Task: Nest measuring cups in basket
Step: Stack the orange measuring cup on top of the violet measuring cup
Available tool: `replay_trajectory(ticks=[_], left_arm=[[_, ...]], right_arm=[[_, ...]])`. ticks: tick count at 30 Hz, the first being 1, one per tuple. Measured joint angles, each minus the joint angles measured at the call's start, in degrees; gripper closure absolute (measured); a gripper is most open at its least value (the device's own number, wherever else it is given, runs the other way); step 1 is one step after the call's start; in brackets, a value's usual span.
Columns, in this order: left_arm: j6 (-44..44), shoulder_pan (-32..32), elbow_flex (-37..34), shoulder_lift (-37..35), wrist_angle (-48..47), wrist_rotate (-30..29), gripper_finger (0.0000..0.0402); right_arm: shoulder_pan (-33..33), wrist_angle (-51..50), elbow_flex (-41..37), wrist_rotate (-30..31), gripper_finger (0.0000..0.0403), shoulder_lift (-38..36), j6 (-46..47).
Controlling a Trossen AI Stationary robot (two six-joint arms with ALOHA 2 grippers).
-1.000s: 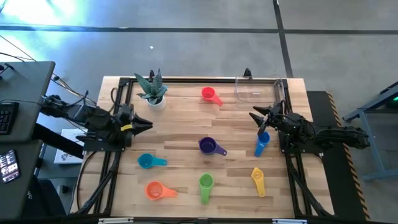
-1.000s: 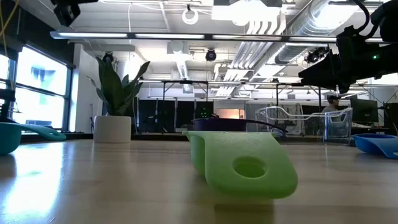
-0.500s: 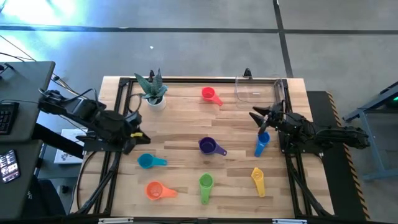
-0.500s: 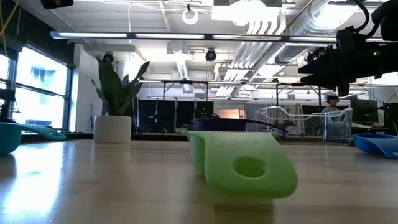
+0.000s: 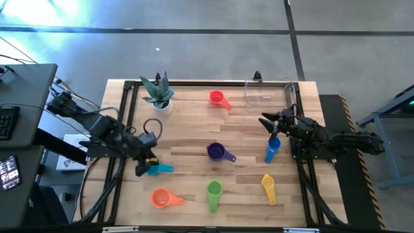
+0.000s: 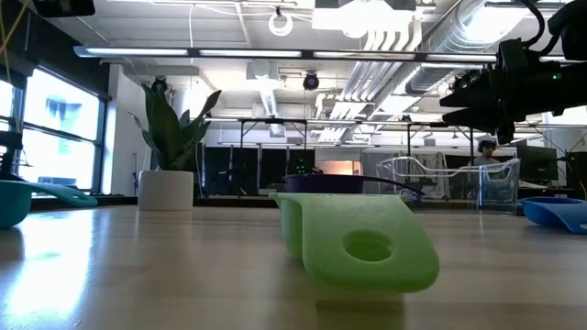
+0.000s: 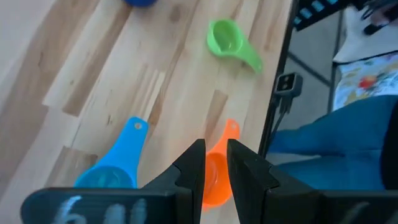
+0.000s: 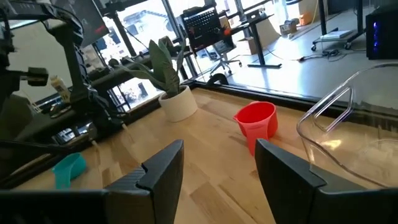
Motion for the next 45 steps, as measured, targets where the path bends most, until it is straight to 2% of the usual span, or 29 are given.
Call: replay_trajectory(ticks=[5, 13, 24, 29, 40, 45], left_arm=[[-1.6, -3.4, 0.0, 4.5, 1.0, 0.0, 0.0344], [3.0, -7.7, 0.0, 11.1, 1.1, 0.0, 0.0344], [0.2, -8.4, 0.0, 15.3, 1.2, 3.9, 0.0344], [2.4, -9.1, 0.0, 17.2, 1.2, 6.0, 0.0341], [2.9, -9.8, 0.0, 21.6, 2.3, 6.3, 0.0297], [2.9, -9.7, 0.0, 24.9, 3.8, 6.4, 0.0291]], right_arm=[[0.0, 0.0, 0.0, -1.3, 0.0213, 0.0, -0.1], [0.0, 0.0, 0.0, -1.5, 0.0213, 0.0, 0.6], [0.0, 0.0, 0.0, -1.5, 0.0213, 0.0, 0.5], [0.0, -0.1, 0.0, -1.5, 0.0213, 0.0, 0.5], [0.0, -1.1, 0.0, -1.5, 0.0213, 0.0, 0.5], [0.0, -1.8, 0.0, -1.5, 0.0213, 0.0, 1.0]])
